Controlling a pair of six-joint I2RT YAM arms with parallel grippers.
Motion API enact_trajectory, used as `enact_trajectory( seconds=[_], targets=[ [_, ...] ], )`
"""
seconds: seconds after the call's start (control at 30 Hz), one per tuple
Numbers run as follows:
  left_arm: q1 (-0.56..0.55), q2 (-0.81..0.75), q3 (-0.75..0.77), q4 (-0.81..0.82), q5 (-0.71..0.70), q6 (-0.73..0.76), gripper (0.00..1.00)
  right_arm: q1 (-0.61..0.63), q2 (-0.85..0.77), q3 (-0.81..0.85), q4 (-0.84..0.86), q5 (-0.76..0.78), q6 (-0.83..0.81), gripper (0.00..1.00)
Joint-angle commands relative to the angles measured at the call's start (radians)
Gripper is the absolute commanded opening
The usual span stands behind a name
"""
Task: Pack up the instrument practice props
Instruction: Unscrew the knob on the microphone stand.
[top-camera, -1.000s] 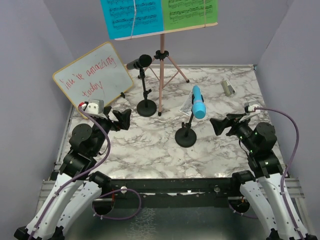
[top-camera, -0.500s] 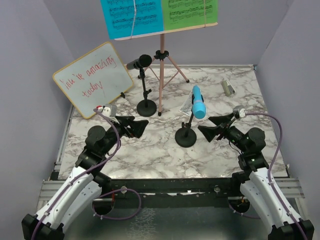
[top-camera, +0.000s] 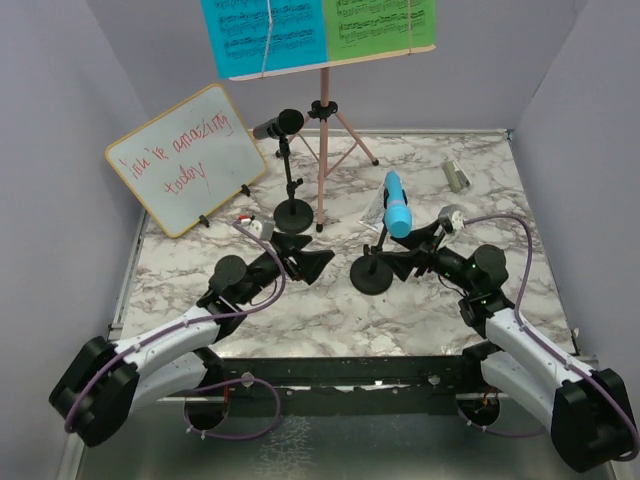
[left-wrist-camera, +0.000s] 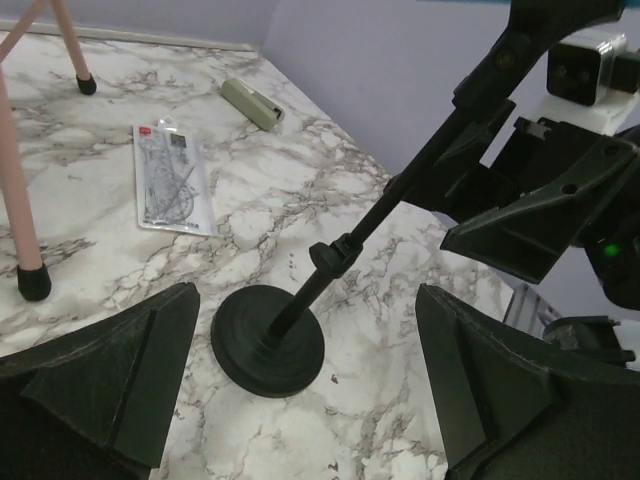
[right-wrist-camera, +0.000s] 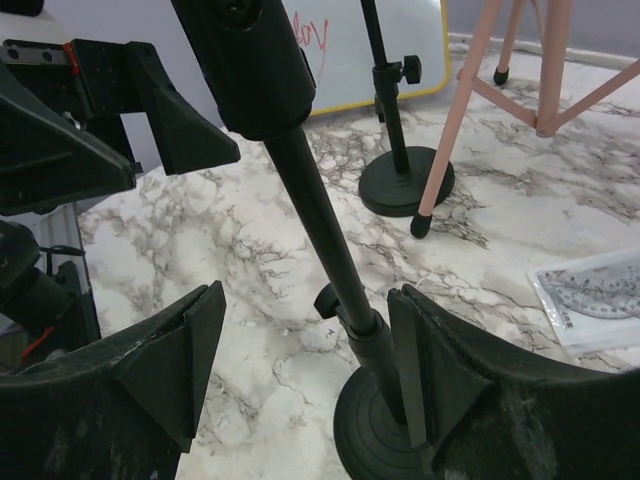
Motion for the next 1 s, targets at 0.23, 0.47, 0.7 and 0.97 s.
enact_trajectory(
  seconds=[0.23,0.47,0.7,0.97],
  targets=[
    [-0.034,0.311,0.077,0.427,0.183,0.292,0.96,0.013,0.117,0.048,0.129,-0.040,-0.066,0.66],
    [-0.034,0.405,0.115,0.420,0.304,0.398,0.99,0.014,0.210,0.085,0.180,-0.069,-0.089,0.58],
    [-0.033,0.498,0.172,0.381,0.392,0.492,0.99,0.014,0.269,0.093,0.213,-0.112,-0.117,0.47],
    [-0.033,0.612,0.249,0.380,0.481,0.550,0.96,0.014,0.287,0.082,0.212,-0.176,-0.139,0.21]
  ],
)
